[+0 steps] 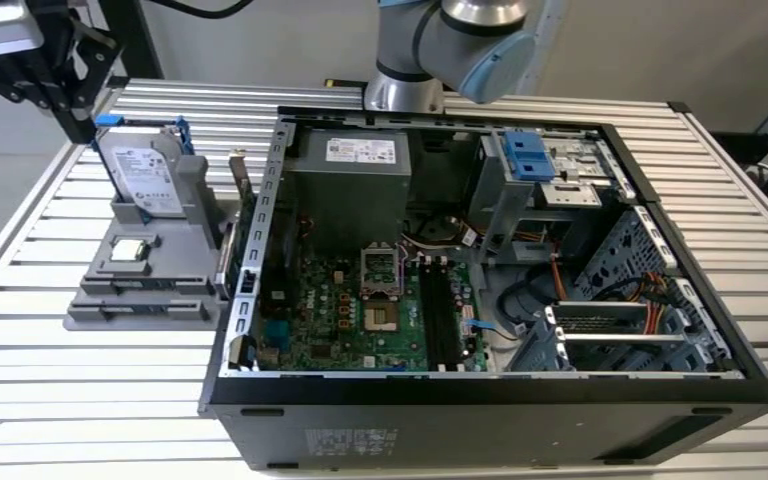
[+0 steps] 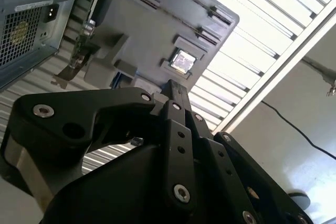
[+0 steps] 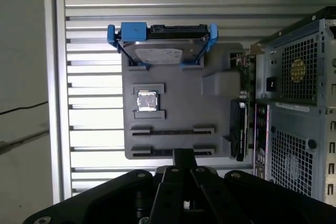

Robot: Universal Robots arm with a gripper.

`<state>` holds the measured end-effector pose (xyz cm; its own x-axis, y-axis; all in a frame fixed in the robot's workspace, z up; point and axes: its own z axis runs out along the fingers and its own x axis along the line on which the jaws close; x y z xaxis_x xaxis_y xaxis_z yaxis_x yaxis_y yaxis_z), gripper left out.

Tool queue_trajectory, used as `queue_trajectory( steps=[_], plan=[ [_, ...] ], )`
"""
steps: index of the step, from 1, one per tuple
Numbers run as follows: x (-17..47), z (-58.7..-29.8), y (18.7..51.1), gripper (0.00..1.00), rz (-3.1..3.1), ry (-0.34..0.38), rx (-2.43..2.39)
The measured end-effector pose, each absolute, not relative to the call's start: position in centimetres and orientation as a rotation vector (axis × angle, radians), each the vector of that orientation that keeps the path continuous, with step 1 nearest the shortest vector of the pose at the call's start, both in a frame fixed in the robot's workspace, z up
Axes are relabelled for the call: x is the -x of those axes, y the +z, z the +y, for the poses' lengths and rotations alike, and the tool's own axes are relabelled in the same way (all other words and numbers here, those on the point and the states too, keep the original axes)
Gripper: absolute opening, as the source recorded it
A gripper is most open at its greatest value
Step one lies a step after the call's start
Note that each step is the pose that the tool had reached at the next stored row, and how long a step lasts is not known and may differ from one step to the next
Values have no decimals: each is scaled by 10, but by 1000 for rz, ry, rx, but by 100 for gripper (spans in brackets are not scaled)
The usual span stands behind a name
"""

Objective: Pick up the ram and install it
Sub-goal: 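Reach for the ram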

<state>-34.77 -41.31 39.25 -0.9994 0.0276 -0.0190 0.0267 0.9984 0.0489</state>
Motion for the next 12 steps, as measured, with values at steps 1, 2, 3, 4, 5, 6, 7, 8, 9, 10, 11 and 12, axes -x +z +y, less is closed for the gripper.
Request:
queue_trajectory(
  steps=[1, 2, 3, 4, 5, 6, 7, 8, 9, 10, 11, 12],
  plan=[
    [347, -414, 392, 0, 3121, 76, -42],
    [345, -415, 392, 0, 3121, 76, -42],
    [344, -416, 392, 0, 3121, 76, -42],
    [344, -418, 392, 0, 3121, 76, -42],
    [344, -419, 392, 0, 3121, 76, -40],
    [344, -420, 392, 0, 3121, 76, -37],
    [344, -422, 392, 0, 3121, 76, -34],
    [344, -423, 392, 0, 3121, 76, -30],
    [344, -424, 392, 0, 3121, 76, -26],
    [344, -425, 392, 0, 3122, 76, -23],
    [344, -426, 392, 0, 3122, 76, -19],
    [344, -427, 391, 0, 3122, 76, -16]
  ],
)
